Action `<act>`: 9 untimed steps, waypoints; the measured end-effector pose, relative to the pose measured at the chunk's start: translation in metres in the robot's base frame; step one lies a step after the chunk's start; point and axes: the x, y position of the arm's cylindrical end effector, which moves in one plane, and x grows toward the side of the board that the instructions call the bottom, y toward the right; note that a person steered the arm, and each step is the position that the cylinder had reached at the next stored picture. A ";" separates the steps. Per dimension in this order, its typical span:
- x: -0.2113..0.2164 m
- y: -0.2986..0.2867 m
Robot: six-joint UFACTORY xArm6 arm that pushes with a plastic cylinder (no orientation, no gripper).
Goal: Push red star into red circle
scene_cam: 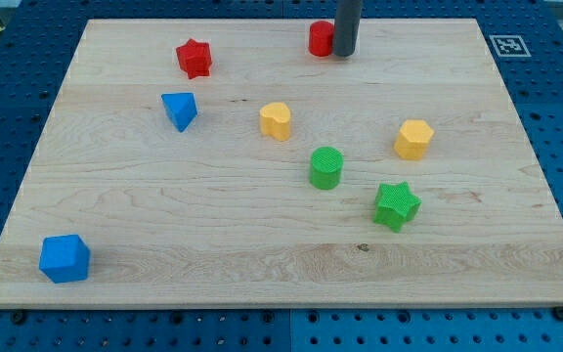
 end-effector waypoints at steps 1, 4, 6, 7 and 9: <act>-0.007 -0.031; 0.021 -0.039; 0.046 -0.070; 0.046 -0.072; 0.046 -0.128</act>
